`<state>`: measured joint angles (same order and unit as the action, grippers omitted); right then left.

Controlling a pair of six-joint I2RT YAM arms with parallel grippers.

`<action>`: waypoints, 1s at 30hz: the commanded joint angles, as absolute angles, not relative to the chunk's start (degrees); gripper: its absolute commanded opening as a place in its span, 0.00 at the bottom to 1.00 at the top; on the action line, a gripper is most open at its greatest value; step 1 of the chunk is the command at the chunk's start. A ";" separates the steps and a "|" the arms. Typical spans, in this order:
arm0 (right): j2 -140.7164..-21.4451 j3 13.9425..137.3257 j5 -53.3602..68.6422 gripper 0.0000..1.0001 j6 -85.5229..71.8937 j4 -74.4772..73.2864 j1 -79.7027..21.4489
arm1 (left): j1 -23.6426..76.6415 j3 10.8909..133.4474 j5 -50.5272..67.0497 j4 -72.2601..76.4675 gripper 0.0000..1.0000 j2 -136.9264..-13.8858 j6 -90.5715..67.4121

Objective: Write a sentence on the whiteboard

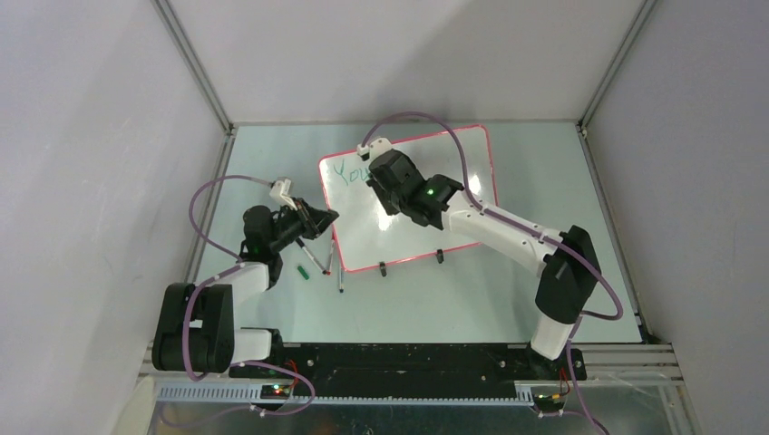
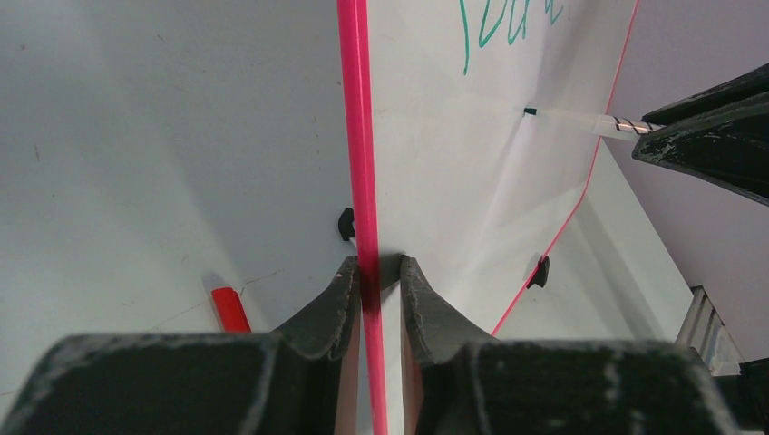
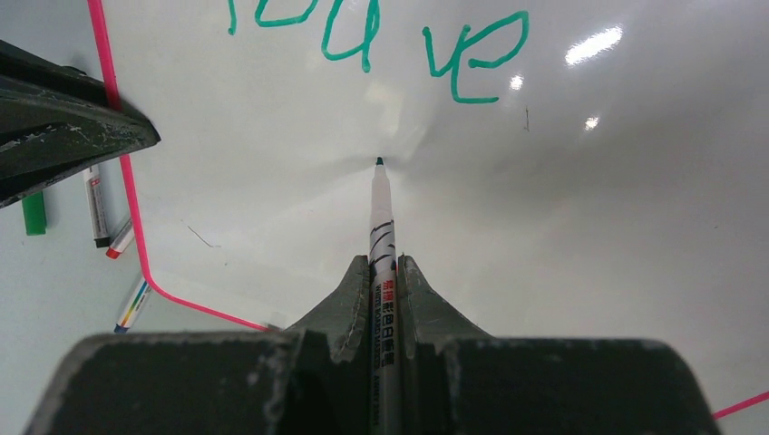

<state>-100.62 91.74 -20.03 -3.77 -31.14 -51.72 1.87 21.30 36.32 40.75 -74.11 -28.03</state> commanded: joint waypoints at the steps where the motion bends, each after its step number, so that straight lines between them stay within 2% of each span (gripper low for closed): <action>1: -102.25 95.15 -21.91 0.00 -3.02 -30.80 -51.10 | 1.58 20.47 30.78 36.74 0.01 -74.01 -25.26; 30: -99.61 92.05 -18.13 0.00 -3.25 -34.52 -50.51 | 1.58 20.31 30.83 36.74 0.01 -73.87 -25.25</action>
<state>-101.58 92.66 -17.02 -3.79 -32.91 -51.66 1.89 21.30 36.12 40.53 -74.06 -28.03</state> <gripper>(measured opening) 0.133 0.197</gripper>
